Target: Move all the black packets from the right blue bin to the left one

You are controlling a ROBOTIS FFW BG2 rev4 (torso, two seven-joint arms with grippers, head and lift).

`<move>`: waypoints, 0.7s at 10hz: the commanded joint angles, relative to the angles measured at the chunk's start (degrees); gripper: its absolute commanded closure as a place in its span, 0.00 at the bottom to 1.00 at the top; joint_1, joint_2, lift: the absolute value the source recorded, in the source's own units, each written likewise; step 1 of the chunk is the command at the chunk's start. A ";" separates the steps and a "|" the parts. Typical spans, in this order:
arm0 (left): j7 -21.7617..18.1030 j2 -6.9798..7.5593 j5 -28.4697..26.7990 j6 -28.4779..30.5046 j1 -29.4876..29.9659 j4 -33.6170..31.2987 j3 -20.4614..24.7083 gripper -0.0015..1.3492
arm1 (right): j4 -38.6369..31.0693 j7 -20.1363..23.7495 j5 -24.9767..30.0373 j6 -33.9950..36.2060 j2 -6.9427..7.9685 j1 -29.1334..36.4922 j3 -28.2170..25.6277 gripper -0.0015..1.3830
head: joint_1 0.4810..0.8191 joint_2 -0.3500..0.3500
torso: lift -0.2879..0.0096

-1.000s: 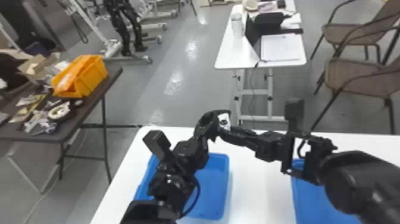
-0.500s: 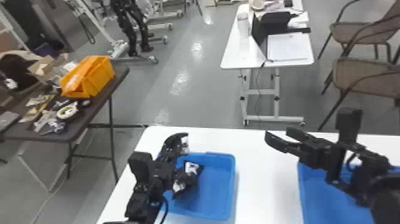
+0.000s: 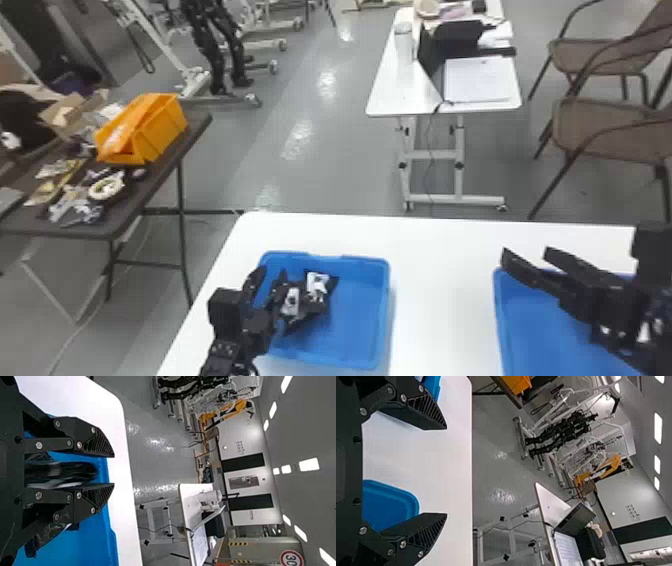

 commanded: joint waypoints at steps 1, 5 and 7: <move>0.08 -0.23 0.94 -3.32 -0.03 -0.21 0.42 0.04 | -3.11 -1.08 2.66 0.06 0.00 2.71 -1.12 0.19 | 0.63 0.88 | 0.97; 0.08 -0.23 10.17 -10.09 -0.65 -0.39 -3.01 0.09 | -9.17 -7.94 6.00 1.11 0.44 11.76 -5.52 0.19 | 0.63 0.78 | 0.97; 0.08 -0.23 12.37 -10.71 -0.73 -0.48 -3.62 0.09 | -7.59 -9.96 7.14 -1.09 0.88 13.78 -7.19 0.20 | 0.63 0.72 | 0.97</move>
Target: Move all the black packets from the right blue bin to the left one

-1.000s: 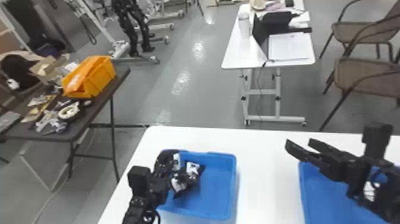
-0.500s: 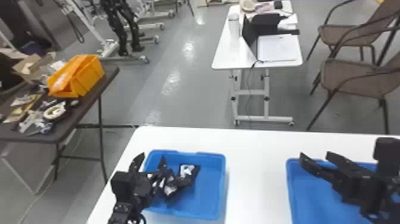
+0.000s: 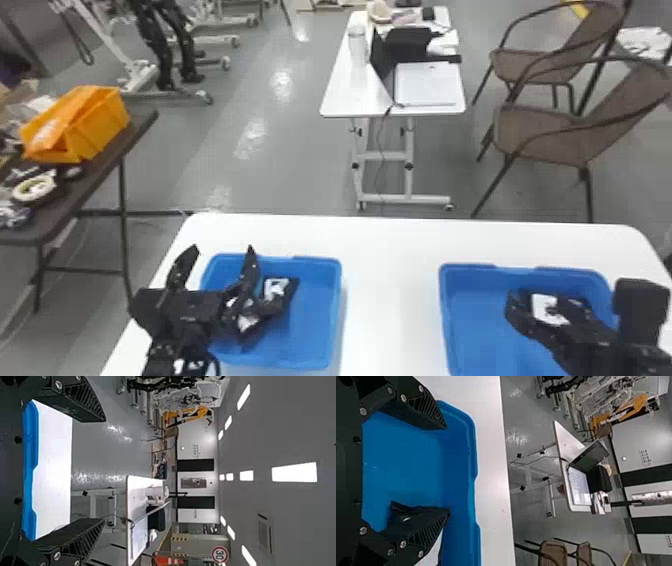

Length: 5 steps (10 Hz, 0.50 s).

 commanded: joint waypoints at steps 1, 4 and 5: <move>0.00 -0.24 2.03 1.08 0.07 -0.05 -0.21 0.09 | 3.74 -0.82 0.15 -2.67 0.80 0.74 -1.27 0.20 | 0.63 0.69 | 0.97; 0.00 -0.24 2.30 1.16 -0.02 -0.05 -1.17 0.09 | 9.10 -1.34 1.30 -4.87 1.07 -1.55 -2.50 0.20 | 0.63 0.64 | 0.97; 0.00 -0.24 2.30 1.25 0.07 0.04 -1.17 0.09 | 10.95 -1.78 1.21 -5.22 1.07 -2.96 -2.59 0.20 | 0.63 0.63 | 0.97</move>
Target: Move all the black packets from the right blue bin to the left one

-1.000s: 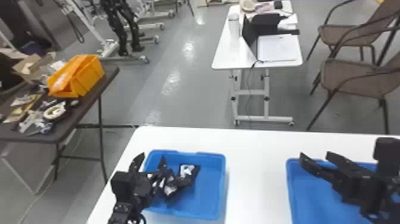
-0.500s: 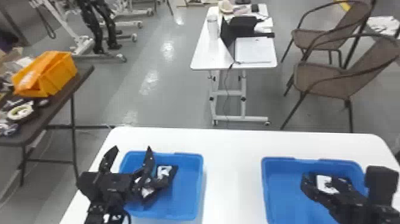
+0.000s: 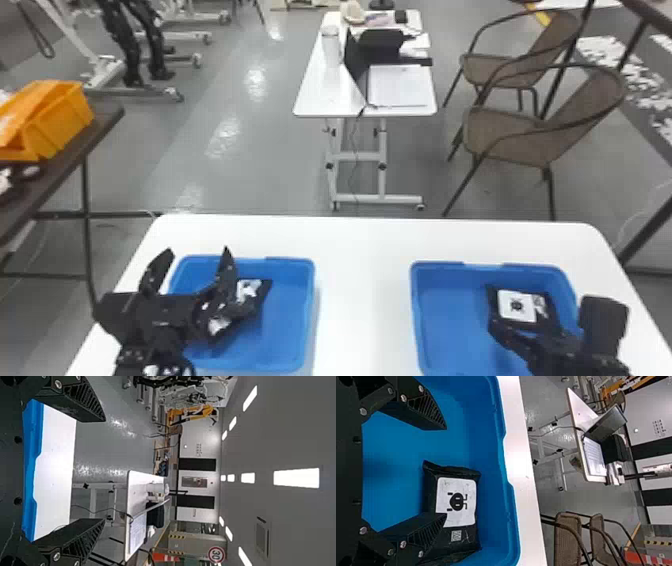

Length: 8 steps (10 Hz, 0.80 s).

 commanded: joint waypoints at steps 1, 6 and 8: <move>0.00 -0.24 0.01 0.33 0.05 0.05 -0.20 0.09 | 2.58 -0.40 -0.02 -0.28 0.00 -2.19 -0.35 0.20 | 0.63 0.61 | 0.97; -0.18 -0.24 -0.16 0.15 -0.39 -0.03 -1.96 0.09 | 9.44 -6.11 1.04 1.65 0.00 -6.93 0.09 0.19 | 0.63 0.56 | 0.97; -0.18 -0.24 0.01 0.15 -0.22 -0.03 -1.78 0.09 | 13.48 -6.55 1.48 1.04 0.18 -9.40 0.09 0.19 | 0.63 0.53 | 0.97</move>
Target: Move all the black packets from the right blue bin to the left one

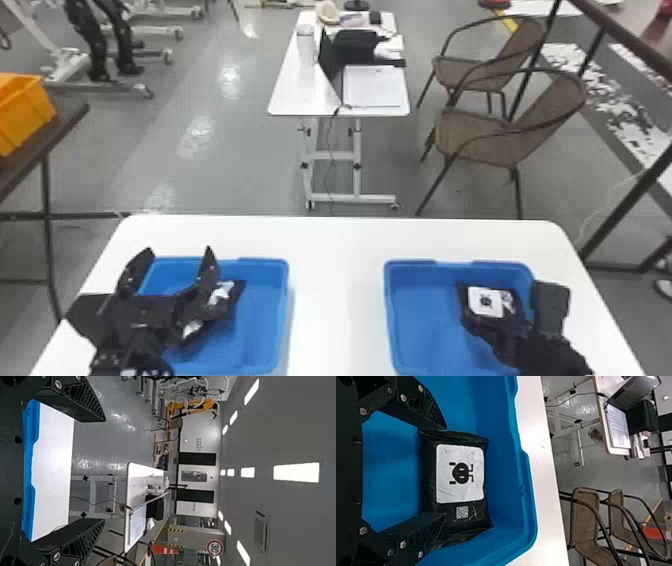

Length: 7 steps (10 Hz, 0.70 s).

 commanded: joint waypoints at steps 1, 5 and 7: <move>0.00 -0.24 0.02 -0.01 -0.02 0.03 0.00 0.09 | 3.76 0.04 -0.08 -1.36 -0.09 -2.36 0.02 0.19 | 0.63 0.54 | 0.97; -0.09 -0.24 -0.24 0.35 0.07 0.03 0.00 0.09 | 8.86 0.22 0.10 -0.13 -0.09 -6.31 0.37 0.52 | 0.63 0.53 | 0.97; -0.09 -0.24 -0.94 -0.09 0.16 0.12 0.26 0.09 | 7.19 0.04 -4.65 -1.10 0.09 -3.41 0.81 0.85 | 0.63 0.54 | 0.97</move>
